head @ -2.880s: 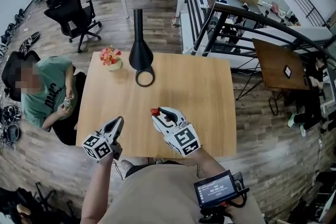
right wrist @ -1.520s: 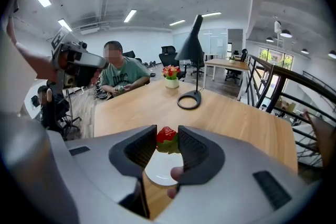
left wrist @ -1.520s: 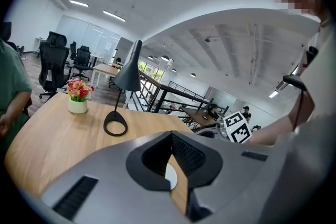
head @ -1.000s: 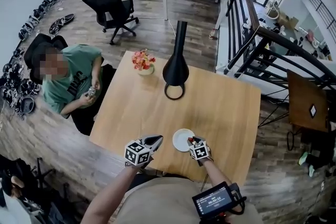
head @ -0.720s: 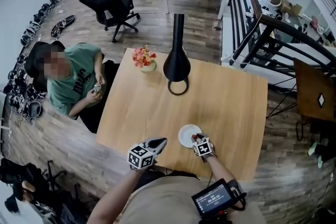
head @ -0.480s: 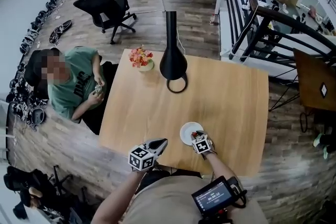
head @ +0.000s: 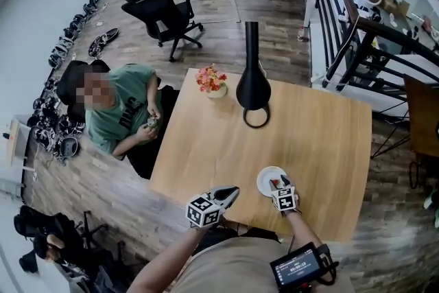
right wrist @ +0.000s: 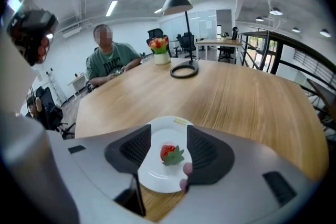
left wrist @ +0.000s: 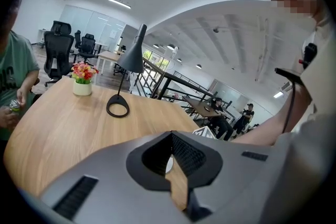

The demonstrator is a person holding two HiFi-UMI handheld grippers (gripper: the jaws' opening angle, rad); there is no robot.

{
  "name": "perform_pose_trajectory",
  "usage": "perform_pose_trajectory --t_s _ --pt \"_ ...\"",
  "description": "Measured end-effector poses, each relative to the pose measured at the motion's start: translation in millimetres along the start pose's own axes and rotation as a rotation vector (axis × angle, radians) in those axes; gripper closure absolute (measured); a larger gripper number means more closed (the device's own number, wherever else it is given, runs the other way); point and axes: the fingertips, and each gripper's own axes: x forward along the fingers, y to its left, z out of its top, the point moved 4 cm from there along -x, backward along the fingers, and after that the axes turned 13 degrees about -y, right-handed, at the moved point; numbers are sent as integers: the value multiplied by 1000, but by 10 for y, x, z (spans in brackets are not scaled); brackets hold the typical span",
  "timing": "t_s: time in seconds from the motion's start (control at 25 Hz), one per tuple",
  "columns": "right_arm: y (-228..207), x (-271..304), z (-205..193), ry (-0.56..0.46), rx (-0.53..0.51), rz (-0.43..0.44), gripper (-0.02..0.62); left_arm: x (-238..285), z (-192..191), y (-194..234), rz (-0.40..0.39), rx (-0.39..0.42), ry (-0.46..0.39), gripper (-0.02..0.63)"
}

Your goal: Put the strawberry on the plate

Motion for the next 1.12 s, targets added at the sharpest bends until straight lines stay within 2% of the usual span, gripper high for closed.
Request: perform_pose_trajectory --t_s 0.12,0.28,0.6,0.88,1.12 --pt "-24 -330 387 -138 76 -47 397 -49 89 -14 2 1 -24 601" --pt "-28 -807 995 -325 129 -64 397 -84 278 -46 -1 -5 -94 601" --pt "140 -1765 2154 -621 88 -72 399 -217 771 -213 -47 -44 -262 601" --pt "540 -2363 2768 -759 -46 -57 399 -439 1234 -369 -104 -19 -370 601" --pt "955 -2628 2984 -802 -124 -73 399 -693 1375 -359 -147 3 -374 601"
